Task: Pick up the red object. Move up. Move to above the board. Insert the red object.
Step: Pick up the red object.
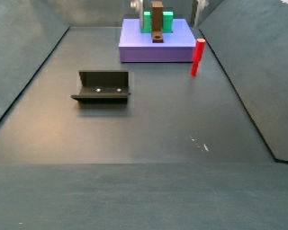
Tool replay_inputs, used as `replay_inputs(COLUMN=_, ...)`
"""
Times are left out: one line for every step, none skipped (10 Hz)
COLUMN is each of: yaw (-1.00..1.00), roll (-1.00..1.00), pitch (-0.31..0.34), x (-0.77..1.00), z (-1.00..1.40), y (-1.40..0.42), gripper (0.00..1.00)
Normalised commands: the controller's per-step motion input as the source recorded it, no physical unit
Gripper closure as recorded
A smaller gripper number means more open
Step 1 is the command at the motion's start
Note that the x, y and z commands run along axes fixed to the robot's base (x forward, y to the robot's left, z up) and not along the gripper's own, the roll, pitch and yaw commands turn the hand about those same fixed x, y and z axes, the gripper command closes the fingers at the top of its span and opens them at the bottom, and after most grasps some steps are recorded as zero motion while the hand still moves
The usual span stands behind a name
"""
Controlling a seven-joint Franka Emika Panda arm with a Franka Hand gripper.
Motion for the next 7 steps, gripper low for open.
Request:
replay_inputs(yaw=0.0, roll=0.0, pitch=0.0, x=0.05, z=0.0, y=0.0, gripper=0.0)
replay_inputs(yaw=0.0, roll=0.0, pitch=-0.024, x=-0.11, z=0.0, y=-0.38, gripper=0.0)
replay_inputs(yaw=0.06, roll=0.27, pitch=-0.119, x=-0.45, z=0.02, y=-0.83, gripper=0.0)
replay_inputs(yaw=0.13, roll=0.27, pitch=-0.13, x=-0.5, z=0.04, y=-0.79, gripper=0.0)
replay_inputs(yaw=0.14, roll=0.28, pitch=-0.14, x=-0.49, z=0.05, y=-0.79, gripper=0.0)
replay_inputs(yaw=0.15, roll=0.29, pitch=-0.131, x=-0.49, z=0.02, y=-0.78, gripper=0.0)
replay_inputs(yaw=0.12, roll=0.26, pitch=-0.111, x=-0.47, z=0.0, y=-0.84, gripper=0.0)
